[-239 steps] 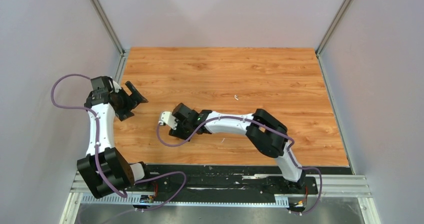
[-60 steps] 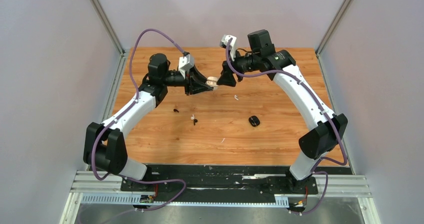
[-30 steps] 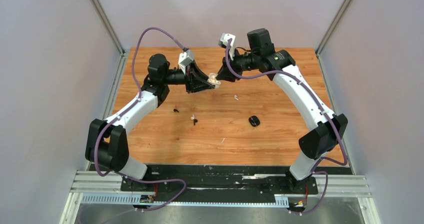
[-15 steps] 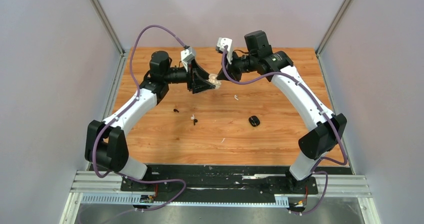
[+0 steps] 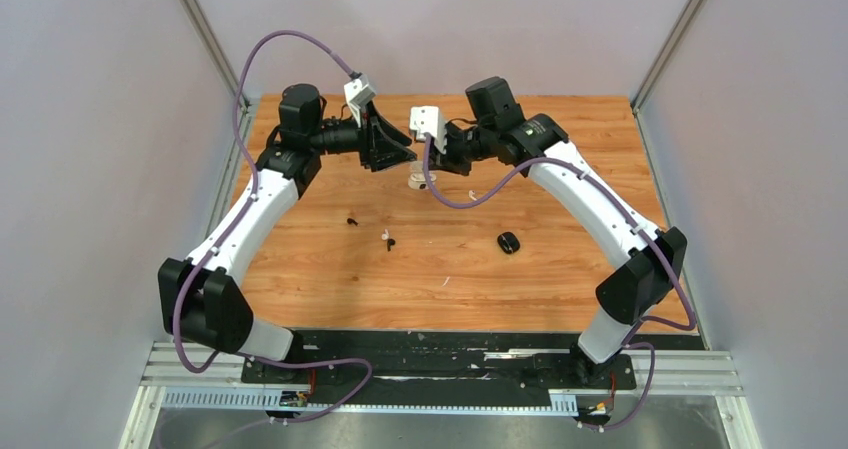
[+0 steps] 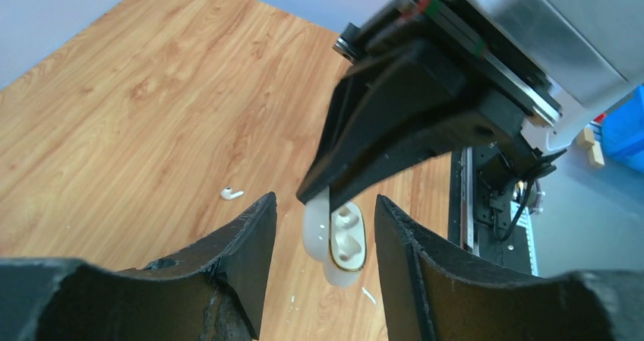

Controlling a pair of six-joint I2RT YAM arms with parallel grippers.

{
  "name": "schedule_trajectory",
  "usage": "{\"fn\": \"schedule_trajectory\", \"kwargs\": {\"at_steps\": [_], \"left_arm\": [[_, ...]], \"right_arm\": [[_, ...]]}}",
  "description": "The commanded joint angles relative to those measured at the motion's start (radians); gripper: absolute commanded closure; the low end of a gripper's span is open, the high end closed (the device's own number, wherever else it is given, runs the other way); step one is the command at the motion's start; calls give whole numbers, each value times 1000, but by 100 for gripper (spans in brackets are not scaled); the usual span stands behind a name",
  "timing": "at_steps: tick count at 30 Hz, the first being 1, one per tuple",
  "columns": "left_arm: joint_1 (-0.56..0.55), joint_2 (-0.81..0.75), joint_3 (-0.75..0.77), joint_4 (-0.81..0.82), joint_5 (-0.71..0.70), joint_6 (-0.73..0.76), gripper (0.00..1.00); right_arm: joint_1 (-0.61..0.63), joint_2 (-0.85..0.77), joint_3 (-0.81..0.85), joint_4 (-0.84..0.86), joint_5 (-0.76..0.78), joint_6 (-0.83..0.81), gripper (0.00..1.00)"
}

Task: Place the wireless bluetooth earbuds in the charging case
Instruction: Open the charging case.

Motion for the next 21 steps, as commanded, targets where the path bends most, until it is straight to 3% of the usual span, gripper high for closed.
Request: {"fn": "schedule_trajectory", "kwargs": {"at_steps": [1,8,21], "left_arm": [[4,22,29,19,22,-36,41],[5,55,78,-140,83,79,48],[5,57,53,-177,35,171,54]], "right_arm": [[41,-53,-5,42,42,-98,100],[58,-40,23,60,87,-70,100],[86,-32,46,62,142,-95,100]]}}
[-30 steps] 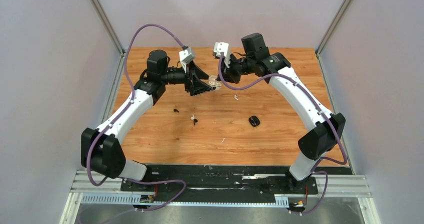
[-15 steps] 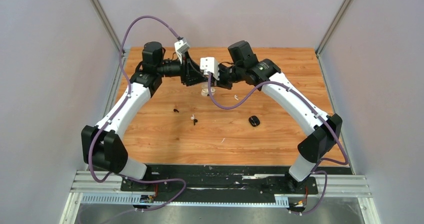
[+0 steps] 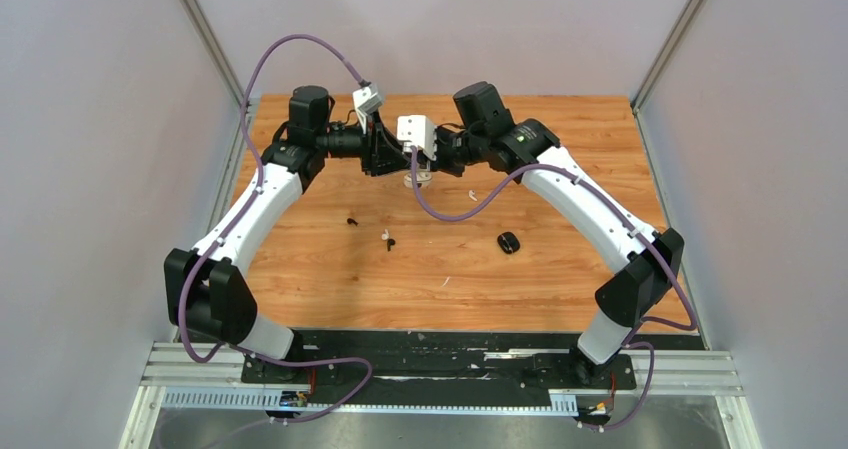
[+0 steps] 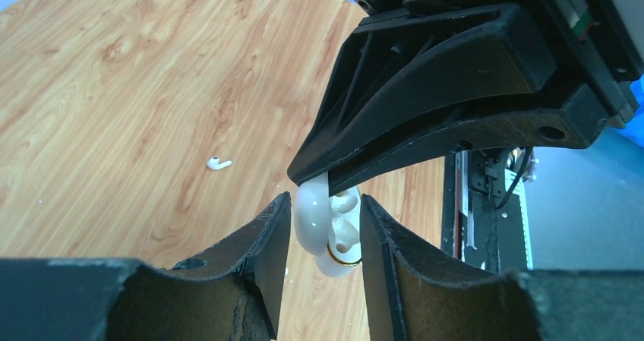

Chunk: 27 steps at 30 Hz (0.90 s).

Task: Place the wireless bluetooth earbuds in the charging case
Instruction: Open the charging case.

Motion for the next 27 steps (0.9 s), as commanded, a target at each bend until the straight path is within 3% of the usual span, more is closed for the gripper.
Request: {"fn": "schedule_trajectory", "kwargs": {"at_steps": [1,7,14,18,21,27], "left_arm": [[0,6,17,-26,0,70,55],[0,19,18,-51,4,97,60],[0,29,20,-34,30,87,78],[1,30,19,-36,41,79,74],[0,27,13,-32,43,75,62],[1,27,7,-17,48,60,65]], "right_arm": [[10,-29,55,43,8,-21,100],[13,-24,65,47,9,-18,100],[15,-18,65,48,14,-22,100],[18,-17,63,49,14,-24,100],[20,-13,65,48,15,-24,100],[23,-9,68,50,16,-21,100]]}}
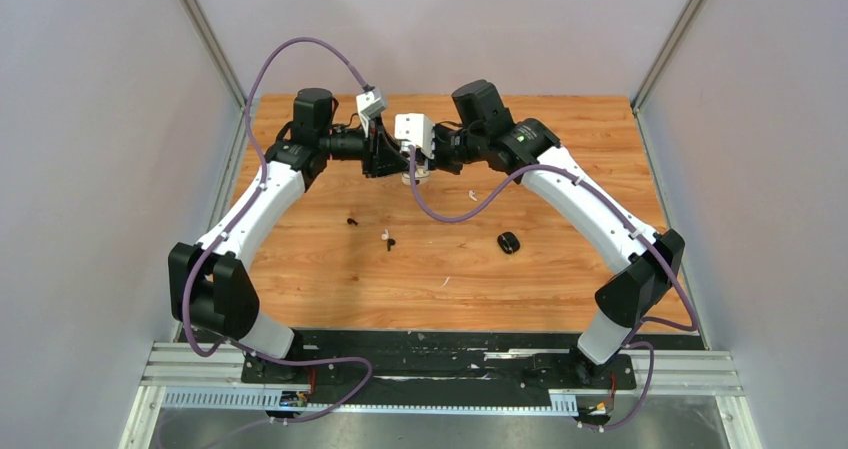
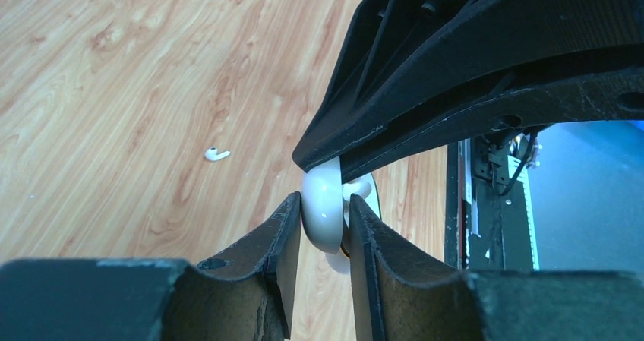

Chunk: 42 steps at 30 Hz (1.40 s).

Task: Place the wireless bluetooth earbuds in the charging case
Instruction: Open the charging case, then adjust the charging case.

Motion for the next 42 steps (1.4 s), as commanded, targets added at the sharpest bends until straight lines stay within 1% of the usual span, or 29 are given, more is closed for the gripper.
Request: {"fn": "schedule_trajectory", "kwargs": {"at_steps": [1,3,5,7,12,14,15,17,18,19,21,24,25,30,33,35,36,37,39,41,42], "left_arm": [[0,2,7,30,32,-10,66],[-1,3,7,30,34,-14,67],[-1,4,7,37,37,-25,61],[-1,1,5,43,39,-33,59],[-1,2,6,46,42,-44,59],[-1,2,4,51,39,-63,55],[0,2,2,52,38,-67,51],[0,-1,-7,65,32,-75,50],[1,-3,-8,69,33,-81,51],[2,-3,-9,74,35,-83,56],[2,0,-10,75,46,-87,63],[6,4,-13,92,61,-113,68],[8,6,-15,103,64,-119,71],[14,7,-14,108,79,-114,80],[15,13,-8,104,107,-122,79],[15,14,-6,97,118,-123,71],[15,14,-7,96,116,-123,66],[15,10,-9,97,113,-120,65],[15,7,-11,95,112,-117,64],[16,9,-11,95,113,-121,65],[16,9,-10,98,114,-122,67]], "right_arm": [[9,-9,46,42,-2,-15,100],[9,-9,43,42,-1,-15,100],[10,-10,42,41,1,-15,100],[10,-10,41,42,1,-14,100],[12,-12,40,42,1,-12,100],[13,-14,37,42,-3,-9,100],[13,-17,37,42,-9,-7,100],[15,-18,39,43,-15,2,100],[15,-18,40,42,-15,3,100],[13,-19,40,41,-14,3,100],[15,-18,37,41,-9,3,100],[15,-19,34,43,-6,3,100],[15,-19,34,43,-6,5,100],[15,-18,35,43,-7,5,100],[15,-16,31,42,-10,5,100],[15,-18,29,42,-13,6,100],[15,-16,30,43,-14,7,100],[15,-16,33,42,-15,8,100],[15,-14,35,43,-14,8,100],[15,-12,35,43,-13,8,100],[15,-12,34,42,-13,8,100]]}}
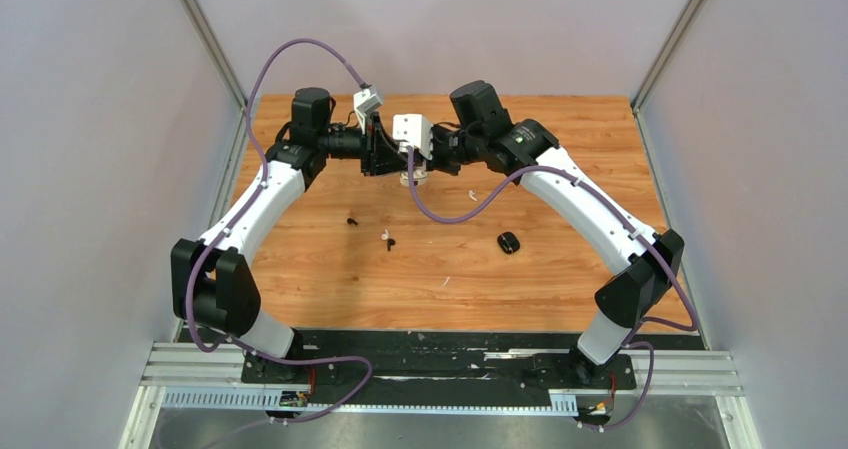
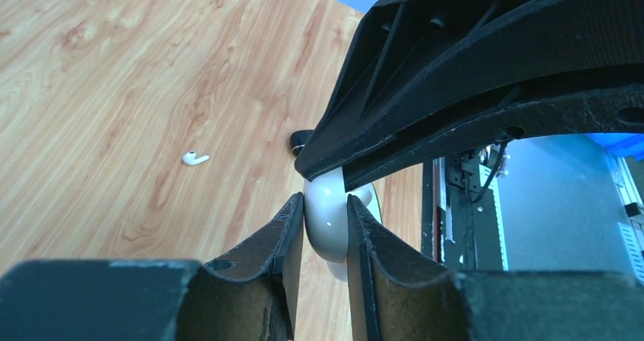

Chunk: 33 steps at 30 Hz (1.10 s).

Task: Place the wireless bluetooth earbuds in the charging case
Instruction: Adjust the charging case.

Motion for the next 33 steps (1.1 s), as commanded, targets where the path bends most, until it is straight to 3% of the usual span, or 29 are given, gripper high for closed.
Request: {"fn": "schedule_trajectory", "kwargs": {"at_steps": [1,7,10,13,16,19,23,28,33], "left_arm": [[1,-5,7,26,57,-19,69],[9,8,12,73,85,-81,77],[13,13,14,81,107,-90,97],[13,4,-1,109,106,-87,100],[14,-7,-8,123,102,-78,100],[13,-21,-12,123,93,-63,100],[13,-75,-38,131,54,0,100],[8,-208,-98,145,-4,174,100],[-6,-341,-187,163,-8,290,100]], "right_arm": [[5,-11,32,37,-15,-3,100],[5,-11,25,37,-20,-7,100],[5,-15,18,38,-22,-16,100],[5,-13,18,38,-13,-12,98],[2,-8,39,53,8,55,81],[-20,-12,108,40,0,159,49],[-98,-62,185,-7,-113,322,26],[-215,-145,177,-5,-198,525,18],[-258,-222,-8,3,-179,542,20]]}}
